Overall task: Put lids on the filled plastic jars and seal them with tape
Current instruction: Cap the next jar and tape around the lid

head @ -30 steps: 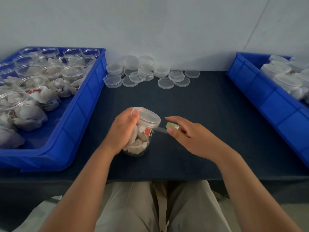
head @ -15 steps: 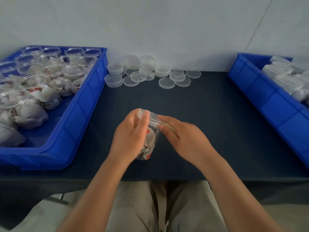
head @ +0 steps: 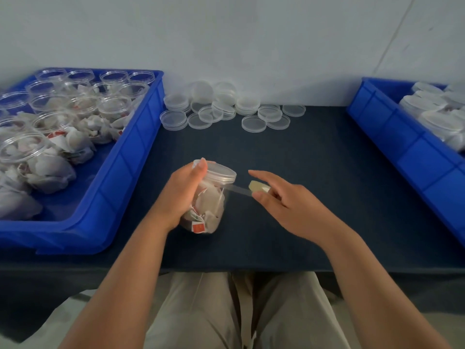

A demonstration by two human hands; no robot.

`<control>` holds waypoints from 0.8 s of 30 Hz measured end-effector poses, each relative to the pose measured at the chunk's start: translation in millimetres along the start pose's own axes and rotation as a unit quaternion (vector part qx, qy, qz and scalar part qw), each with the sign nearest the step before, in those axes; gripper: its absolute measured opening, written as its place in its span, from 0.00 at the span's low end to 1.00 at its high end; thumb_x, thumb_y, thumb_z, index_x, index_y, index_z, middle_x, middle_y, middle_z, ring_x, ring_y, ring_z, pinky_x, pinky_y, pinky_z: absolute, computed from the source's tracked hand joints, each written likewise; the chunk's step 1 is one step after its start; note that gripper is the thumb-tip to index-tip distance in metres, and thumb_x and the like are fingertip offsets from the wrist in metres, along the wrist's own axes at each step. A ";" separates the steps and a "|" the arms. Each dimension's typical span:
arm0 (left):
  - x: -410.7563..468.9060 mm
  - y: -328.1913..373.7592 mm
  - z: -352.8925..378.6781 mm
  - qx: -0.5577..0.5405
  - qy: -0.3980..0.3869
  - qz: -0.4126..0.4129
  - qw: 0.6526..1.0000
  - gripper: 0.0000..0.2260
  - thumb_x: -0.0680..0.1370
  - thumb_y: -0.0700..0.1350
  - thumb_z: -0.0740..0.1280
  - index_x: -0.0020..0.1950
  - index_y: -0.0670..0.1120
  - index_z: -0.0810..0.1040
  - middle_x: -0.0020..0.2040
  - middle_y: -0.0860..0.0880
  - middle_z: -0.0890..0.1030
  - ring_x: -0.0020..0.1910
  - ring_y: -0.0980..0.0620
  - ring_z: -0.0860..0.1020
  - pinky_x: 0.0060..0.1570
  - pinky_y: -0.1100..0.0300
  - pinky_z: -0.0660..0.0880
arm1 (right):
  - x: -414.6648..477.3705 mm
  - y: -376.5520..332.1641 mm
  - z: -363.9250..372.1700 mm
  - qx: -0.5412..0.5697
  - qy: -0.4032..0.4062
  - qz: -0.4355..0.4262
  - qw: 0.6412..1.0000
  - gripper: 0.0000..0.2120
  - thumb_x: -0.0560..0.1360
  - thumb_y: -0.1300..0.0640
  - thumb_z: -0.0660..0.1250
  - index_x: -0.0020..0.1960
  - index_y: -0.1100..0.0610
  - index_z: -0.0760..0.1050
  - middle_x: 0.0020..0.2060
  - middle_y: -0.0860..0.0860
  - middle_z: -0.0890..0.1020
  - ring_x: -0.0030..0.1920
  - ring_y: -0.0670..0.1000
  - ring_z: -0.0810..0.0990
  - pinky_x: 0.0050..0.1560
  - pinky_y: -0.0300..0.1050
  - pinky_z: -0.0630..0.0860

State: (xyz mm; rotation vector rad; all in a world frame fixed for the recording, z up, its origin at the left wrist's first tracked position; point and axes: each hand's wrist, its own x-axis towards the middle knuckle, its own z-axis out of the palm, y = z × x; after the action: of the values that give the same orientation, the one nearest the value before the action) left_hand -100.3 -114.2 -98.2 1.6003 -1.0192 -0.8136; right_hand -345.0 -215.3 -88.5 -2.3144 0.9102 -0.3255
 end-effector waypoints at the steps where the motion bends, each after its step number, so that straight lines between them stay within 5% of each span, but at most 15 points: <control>1: 1.0 -1.6 -3.7 -0.040 -0.036 -0.010 0.999 0.32 0.74 0.75 0.58 0.63 0.54 0.82 0.54 0.49 0.87 0.53 0.51 0.86 0.52 0.55 0.80 | 4.5 0.5 1.4 -0.002 -0.001 -0.002 1.000 0.23 0.81 0.31 0.54 0.75 0.25 0.58 0.37 0.48 0.80 0.40 0.47 0.80 0.42 0.47 0.81; 3: 2.1 -5.9 -5.9 -0.115 -0.088 -0.043 0.989 0.32 0.73 0.77 0.63 0.61 0.54 0.85 0.58 0.46 0.87 0.57 0.48 0.86 0.52 0.57 0.82 | 13.0 -2.4 6.5 -0.002 -0.007 -0.013 1.000 0.24 0.81 0.32 0.54 0.76 0.24 0.56 0.38 0.41 0.80 0.40 0.43 0.79 0.39 0.42 0.76; 6: 0.9 -12.2 -4.5 -0.165 -0.117 -0.079 0.976 0.31 0.69 0.75 0.65 0.54 0.53 0.89 0.56 0.43 0.87 0.55 0.48 0.86 0.49 0.59 0.82 | 20.0 -13.6 14.9 -0.002 -0.018 -0.031 0.999 0.23 0.82 0.32 0.54 0.76 0.23 0.56 0.46 0.26 0.79 0.46 0.35 0.78 0.47 0.37 0.74; 8: -0.7 -13.6 -5.1 -0.153 -0.092 -0.073 0.981 0.31 0.71 0.75 0.61 0.54 0.53 0.88 0.55 0.45 0.88 0.55 0.50 0.86 0.48 0.62 0.82 | 20.0 -18.6 19.8 0.004 -0.015 -0.039 0.999 0.22 0.84 0.34 0.55 0.77 0.26 0.59 0.57 0.25 0.78 0.53 0.33 0.77 0.53 0.35 0.73; 10: -3.3 -12.2 -4.7 -0.064 -0.039 -0.029 0.997 0.28 0.76 0.74 0.56 0.52 0.58 0.87 0.52 0.54 0.88 0.52 0.57 0.86 0.46 0.67 0.79 | 15.8 -22.4 22.2 0.013 0.002 -0.036 0.999 0.22 0.83 0.34 0.55 0.77 0.30 0.64 0.50 0.20 0.76 0.50 0.30 0.77 0.48 0.31 0.71; 13: -11.9 -7.1 -3.4 0.061 0.121 0.090 0.987 0.15 0.80 0.69 0.60 0.57 0.63 0.80 0.51 0.73 0.81 0.52 0.69 0.80 0.45 0.76 0.74 | 7.8 -26.9 22.3 -0.001 0.032 -0.020 0.999 0.24 0.83 0.32 0.54 0.77 0.35 0.67 0.53 0.26 0.79 0.51 0.33 0.79 0.47 0.33 0.73; 15: -22.7 -0.9 1.0 0.106 0.138 0.107 0.979 0.23 0.77 0.74 0.56 0.61 0.65 0.79 0.50 0.78 0.78 0.53 0.75 0.77 0.44 0.78 0.73 | 1.9 -29.7 23.8 -0.023 0.046 -0.017 0.999 0.24 0.83 0.33 0.55 0.77 0.37 0.68 0.60 0.34 0.82 0.55 0.38 0.80 0.51 0.36 0.77; 19: -44.1 4.9 24.5 0.222 0.116 0.056 0.966 0.49 0.64 0.87 0.55 0.78 0.62 0.62 0.58 0.71 0.74 0.56 0.69 0.76 0.51 0.65 0.72 | -6.2 -37.6 35.1 -0.041 0.079 -0.043 0.995 0.22 0.85 0.39 0.56 0.77 0.40 0.71 0.57 0.39 0.85 0.53 0.41 0.81 0.48 0.30 0.75; 24: -33.0 1.4 20.5 0.182 0.150 0.037 0.971 0.41 0.65 0.80 0.66 0.74 0.65 0.67 0.52 0.70 0.78 0.52 0.69 0.78 0.46 0.67 0.71 | -5.6 -33.9 43.1 0.007 0.069 -0.027 0.997 0.27 0.82 0.33 0.56 0.79 0.38 0.63 0.45 0.35 0.80 0.45 0.35 0.79 0.38 0.31 0.72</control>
State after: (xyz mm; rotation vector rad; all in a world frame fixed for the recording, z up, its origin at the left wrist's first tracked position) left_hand -132.3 -92.4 -101.4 1.9119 -1.0400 -0.3275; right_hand -312.7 -172.3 -100.6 -2.3299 0.9106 -0.5176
